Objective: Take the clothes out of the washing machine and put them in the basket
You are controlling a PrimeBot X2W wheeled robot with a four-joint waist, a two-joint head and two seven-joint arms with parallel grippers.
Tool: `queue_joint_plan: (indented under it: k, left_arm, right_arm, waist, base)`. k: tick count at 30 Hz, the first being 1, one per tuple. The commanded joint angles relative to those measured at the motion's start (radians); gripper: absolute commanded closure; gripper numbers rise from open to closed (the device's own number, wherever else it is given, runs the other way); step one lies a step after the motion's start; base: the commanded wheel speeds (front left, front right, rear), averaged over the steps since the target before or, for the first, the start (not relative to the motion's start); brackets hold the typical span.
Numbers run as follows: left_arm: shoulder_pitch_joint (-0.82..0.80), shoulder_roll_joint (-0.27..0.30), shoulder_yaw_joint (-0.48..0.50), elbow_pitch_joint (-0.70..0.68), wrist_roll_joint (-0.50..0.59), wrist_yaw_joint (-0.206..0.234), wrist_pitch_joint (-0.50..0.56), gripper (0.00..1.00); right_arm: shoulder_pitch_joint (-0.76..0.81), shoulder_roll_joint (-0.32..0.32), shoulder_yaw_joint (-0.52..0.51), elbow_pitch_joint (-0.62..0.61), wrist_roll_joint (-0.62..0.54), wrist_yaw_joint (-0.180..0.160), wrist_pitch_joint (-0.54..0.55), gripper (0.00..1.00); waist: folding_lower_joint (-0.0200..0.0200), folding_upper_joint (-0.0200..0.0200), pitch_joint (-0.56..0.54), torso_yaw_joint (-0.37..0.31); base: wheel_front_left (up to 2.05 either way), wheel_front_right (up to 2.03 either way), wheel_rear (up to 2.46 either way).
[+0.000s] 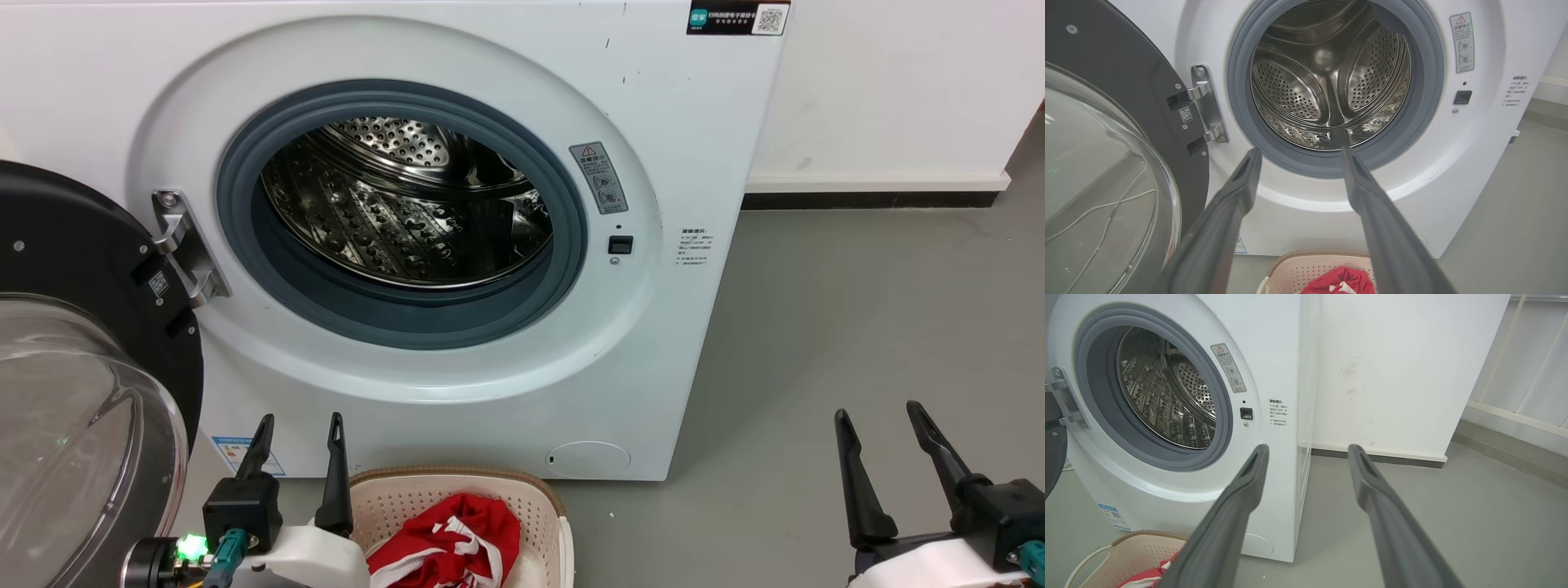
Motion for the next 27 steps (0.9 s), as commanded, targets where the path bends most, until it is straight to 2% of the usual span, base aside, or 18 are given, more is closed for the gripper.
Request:
queue_joint_plan:
  k: [1, 19, 20, 23, 27]
  left_arm:
    - [-0.009, 0.002, 0.001, 0.003, -0.002, 0.006, -0.004, 0.0]
    - [-0.012, 0.015, 0.001, -0.005, -0.014, 0.016, -0.009, 0.0]
    - [-0.009, 0.01, 0.0, -0.003, -0.011, 0.013, -0.004, 1.0]
    - [0.01, 0.0, -0.006, 0.023, -0.011, 0.013, -0.001, 1.0]
    - [0.008, -0.008, 0.007, 0.02, -0.093, 0.0, 0.009, 1.0]
  right_arm:
    - [0.012, 0.0, 0.002, 0.001, 0.003, -0.001, 0.001, 0.0]
    - [0.006, 0.0, 0.004, 0.002, 0.018, -0.001, -0.003, 0.0]
    - [0.001, 0.0, 0.004, 0.001, 0.011, 0.0, -0.001, 1.0]
    - [0.005, 0.001, 0.006, 0.03, 0.01, 0.0, 0.0, 1.0]
    - [-0.002, -0.003, 0.011, 0.043, 0.104, 0.0, -0.003, 1.0]
  waist:
    - [0.0, 0.0, 0.001, -0.002]
    - [0.0, 0.0, 0.01, -0.003]
    - [0.0, 0.0, 0.01, -0.003]
    - [0.0, 0.0, 0.01, -0.003]
    - [0.0, 0.0, 0.012, -0.003]
  base:
    - [0.0, 0.0, 0.0]
    - [0.0, 0.0, 0.0]
    - [0.0, 0.0, 0.0]
    - [0.0, 0.0, 0.0]
    - [0.0, 0.0, 0.0]
